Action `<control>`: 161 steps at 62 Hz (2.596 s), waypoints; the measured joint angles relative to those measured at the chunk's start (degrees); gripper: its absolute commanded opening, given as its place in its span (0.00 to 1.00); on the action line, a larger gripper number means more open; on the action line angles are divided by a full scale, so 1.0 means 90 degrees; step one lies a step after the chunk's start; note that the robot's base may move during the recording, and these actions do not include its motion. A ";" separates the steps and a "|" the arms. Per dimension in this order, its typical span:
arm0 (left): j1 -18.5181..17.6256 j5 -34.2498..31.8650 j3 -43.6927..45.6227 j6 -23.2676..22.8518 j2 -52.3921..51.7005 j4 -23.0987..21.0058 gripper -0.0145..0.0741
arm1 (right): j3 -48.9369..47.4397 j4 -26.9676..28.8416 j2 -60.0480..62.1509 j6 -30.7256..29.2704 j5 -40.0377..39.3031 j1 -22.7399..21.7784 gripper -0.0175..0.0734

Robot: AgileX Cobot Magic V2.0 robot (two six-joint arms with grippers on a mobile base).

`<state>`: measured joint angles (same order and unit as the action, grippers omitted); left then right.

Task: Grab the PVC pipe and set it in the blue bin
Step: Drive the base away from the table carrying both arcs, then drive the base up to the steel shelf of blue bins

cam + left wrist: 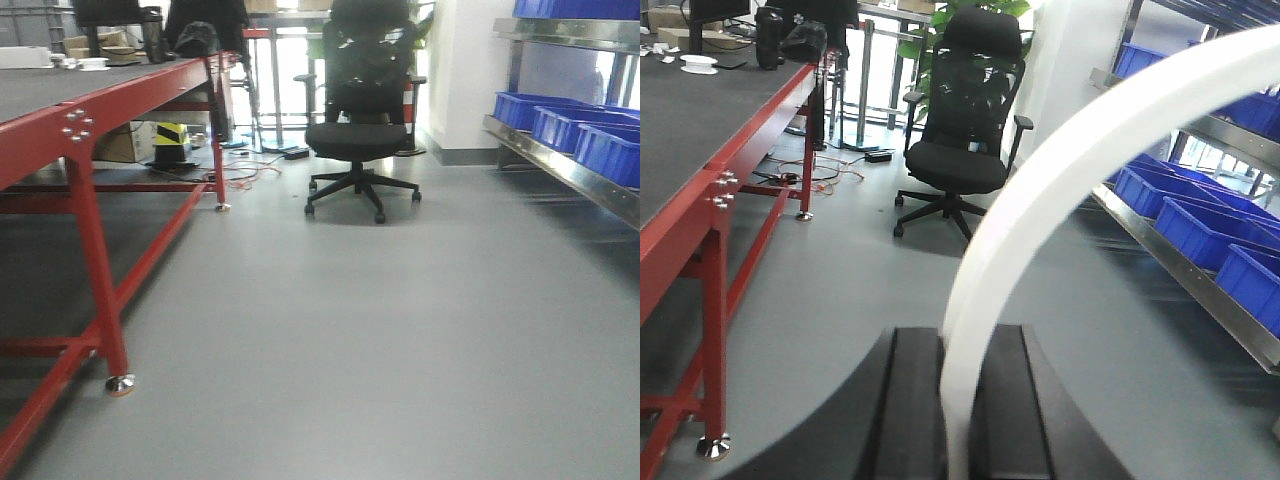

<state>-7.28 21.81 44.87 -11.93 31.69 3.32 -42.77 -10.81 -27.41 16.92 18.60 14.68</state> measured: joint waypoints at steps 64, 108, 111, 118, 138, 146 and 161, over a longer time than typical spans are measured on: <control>0.0000 0.0000 0.0000 0.0000 0.0000 0.0000 0.04 | 0.0000 0.0000 0.0000 0.0000 -0.0005 0.0000 0.01; 0.0000 0.0000 0.0000 0.0000 0.0000 0.0000 0.04 | 0.0000 0.0000 0.0000 0.0000 -0.0005 0.0000 0.01; 0.0000 0.0000 0.0000 0.0000 0.0000 0.0000 0.04 | 0.0000 0.0000 0.0000 0.0000 -0.0005 0.0000 0.01; 0.0000 0.0000 0.0000 0.0000 0.0000 0.0000 0.04 | 0.0000 0.0000 0.0000 0.0000 -0.0005 0.0000 0.01; 0.0000 -0.0005 0.0000 0.0000 0.0000 0.0000 0.04 | 0.0000 0.0000 0.0000 0.0000 -0.0005 0.0000 0.01; 0.0000 -0.0005 0.0000 0.0000 0.0000 0.0000 0.04 | 0.0000 0.0000 0.0000 0.0000 -0.0005 0.0000 0.01; 0.0000 -0.0005 0.0000 0.0000 0.0000 0.0000 0.04 | 0.0000 0.0000 0.0000 0.0000 -0.0005 0.0000 0.01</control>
<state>-7.28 21.76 44.87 -11.93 31.69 3.32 -42.77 -10.81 -27.41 16.92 18.55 14.68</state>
